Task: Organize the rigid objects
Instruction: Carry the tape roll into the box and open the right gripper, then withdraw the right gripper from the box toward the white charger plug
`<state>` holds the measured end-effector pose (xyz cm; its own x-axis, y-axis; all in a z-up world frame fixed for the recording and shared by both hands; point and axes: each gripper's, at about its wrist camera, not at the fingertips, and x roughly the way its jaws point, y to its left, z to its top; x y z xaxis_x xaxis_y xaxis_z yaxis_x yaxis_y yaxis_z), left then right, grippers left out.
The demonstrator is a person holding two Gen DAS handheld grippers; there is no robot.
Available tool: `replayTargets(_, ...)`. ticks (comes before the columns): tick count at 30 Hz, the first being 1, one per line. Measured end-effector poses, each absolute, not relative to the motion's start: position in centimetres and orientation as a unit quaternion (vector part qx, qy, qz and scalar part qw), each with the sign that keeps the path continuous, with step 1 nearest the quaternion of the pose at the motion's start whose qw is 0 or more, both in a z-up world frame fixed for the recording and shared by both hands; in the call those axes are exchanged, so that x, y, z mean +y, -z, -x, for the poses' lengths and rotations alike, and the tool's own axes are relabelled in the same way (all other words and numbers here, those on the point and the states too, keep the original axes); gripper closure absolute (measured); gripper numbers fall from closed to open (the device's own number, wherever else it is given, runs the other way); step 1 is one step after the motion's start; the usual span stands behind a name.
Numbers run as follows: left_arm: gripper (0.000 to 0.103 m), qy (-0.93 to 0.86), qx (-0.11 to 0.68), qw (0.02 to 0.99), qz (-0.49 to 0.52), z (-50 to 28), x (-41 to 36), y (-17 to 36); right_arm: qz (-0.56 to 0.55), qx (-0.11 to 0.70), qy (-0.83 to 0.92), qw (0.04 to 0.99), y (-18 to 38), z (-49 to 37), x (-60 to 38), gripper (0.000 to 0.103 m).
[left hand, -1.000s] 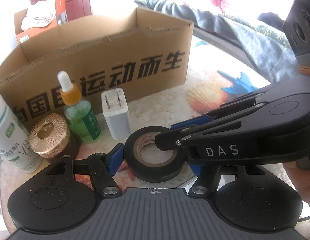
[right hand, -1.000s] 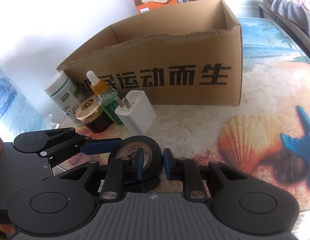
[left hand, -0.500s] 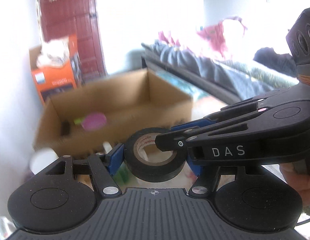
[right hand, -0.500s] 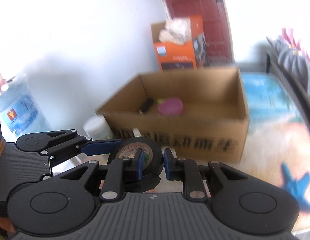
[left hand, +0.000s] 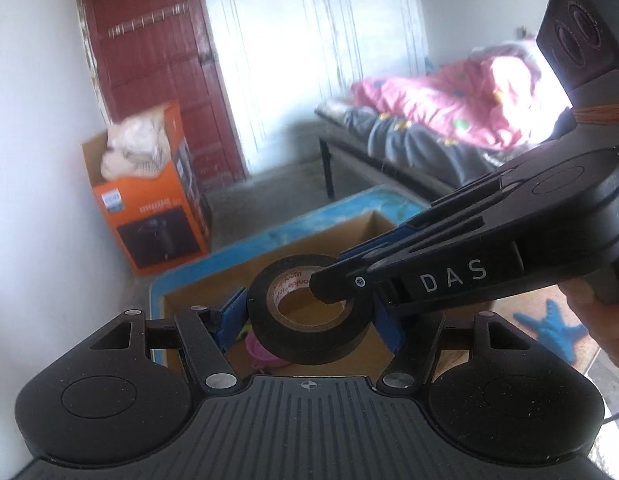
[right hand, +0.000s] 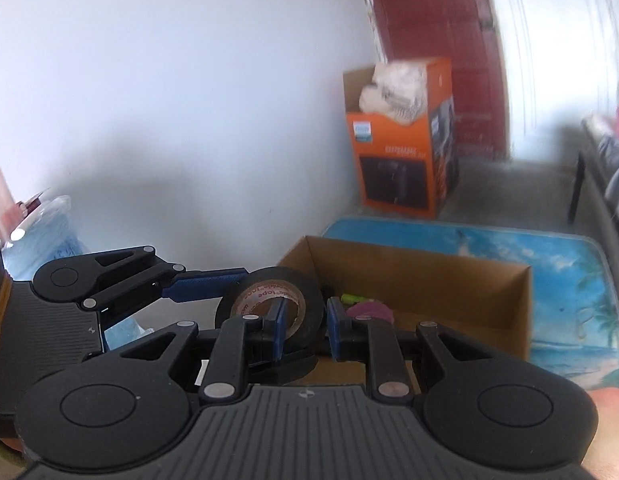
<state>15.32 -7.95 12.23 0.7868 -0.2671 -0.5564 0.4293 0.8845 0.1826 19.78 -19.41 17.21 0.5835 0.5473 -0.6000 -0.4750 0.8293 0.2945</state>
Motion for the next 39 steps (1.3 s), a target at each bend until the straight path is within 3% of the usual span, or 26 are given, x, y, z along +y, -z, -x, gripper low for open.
replayTargets(11, 0.037, 0.184, 0.489, 0.842, -0.133, -25.5, -6.6, -4.3, -0.117, 0.551, -0.291, 0.773, -5.9, -31.3, -17.9, 0.08)
replayTargets(17, 0.037, 0.181, 0.557, 0.798, -0.144, -28.5, -6.8, -1.0, -0.116, 0.608, -0.288, 0.73, -2.0, -33.4, -16.7, 0.08)
replayTargets(22, 0.036, 0.175, 0.62, 0.76, -0.09, -30.2, -5.8, 1.2, -0.113, 0.64, -0.287, 0.704, -0.3, -34.1, -16.0, 0.079)
replayTargets(32, 0.033, 0.166, 0.621, 0.758, -0.112, -30.3, -6.0, 1.7, -0.112, 0.652, -0.293, 0.69, 0.0, -34.4, -15.1, 0.079)
replayTargets(39, 0.026, 0.158, 0.552, 0.809, -0.125, -27.9, -5.8, -2.1, -0.168, 0.568, -0.303, 0.747, -4.5, -32.3, -18.8, 0.079)
